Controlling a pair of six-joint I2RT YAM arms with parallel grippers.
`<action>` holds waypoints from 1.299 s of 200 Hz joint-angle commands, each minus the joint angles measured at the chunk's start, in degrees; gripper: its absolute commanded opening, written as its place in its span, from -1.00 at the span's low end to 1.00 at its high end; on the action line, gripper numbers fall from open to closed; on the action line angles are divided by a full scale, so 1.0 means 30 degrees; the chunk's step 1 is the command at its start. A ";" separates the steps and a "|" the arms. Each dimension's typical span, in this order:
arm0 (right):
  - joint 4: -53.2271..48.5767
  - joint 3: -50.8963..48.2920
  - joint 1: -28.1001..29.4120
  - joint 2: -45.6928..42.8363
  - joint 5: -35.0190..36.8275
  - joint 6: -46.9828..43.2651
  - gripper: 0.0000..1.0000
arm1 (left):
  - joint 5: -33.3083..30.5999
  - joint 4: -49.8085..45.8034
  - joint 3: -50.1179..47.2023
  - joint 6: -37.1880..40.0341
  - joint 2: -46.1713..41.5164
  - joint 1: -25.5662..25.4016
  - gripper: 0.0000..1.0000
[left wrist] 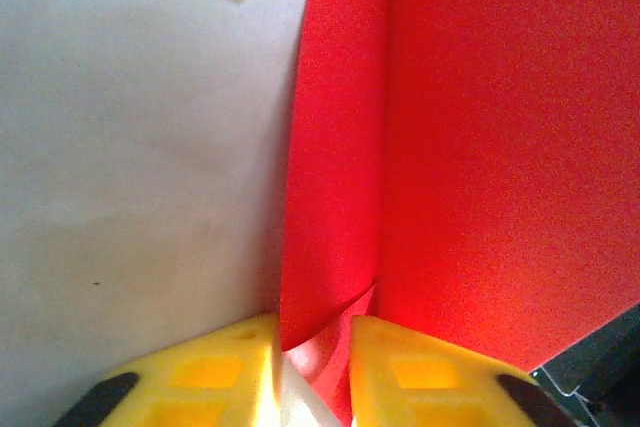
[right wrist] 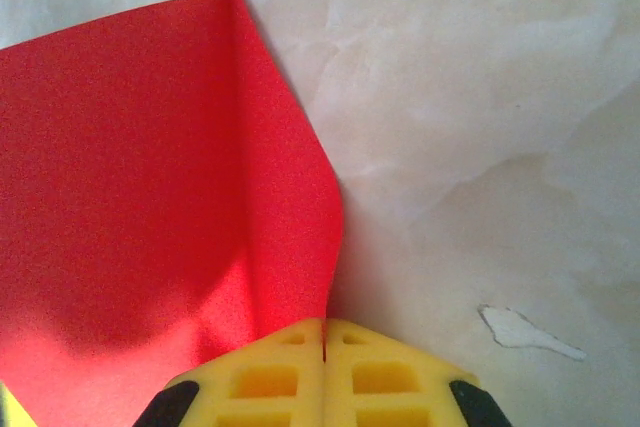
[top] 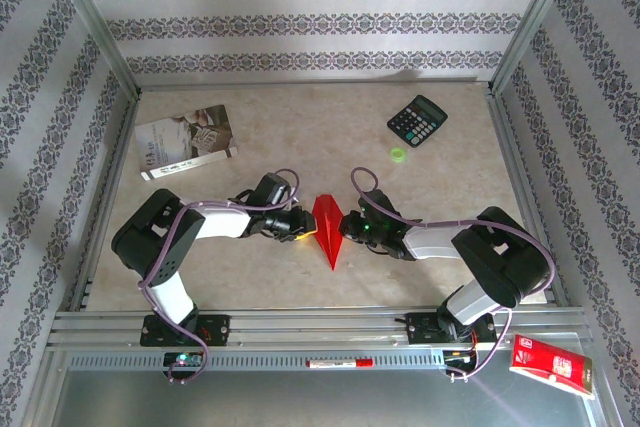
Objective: Fold a paper plane with a square sheet of paper (pick it up from the middle)
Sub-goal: Move a paper plane to the center of the table.
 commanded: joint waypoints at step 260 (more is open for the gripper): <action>0.0009 0.2102 0.0052 0.1873 0.1285 0.0299 -1.00 | -0.0609 0.0696 -0.0260 0.0810 -0.0146 0.2060 -0.89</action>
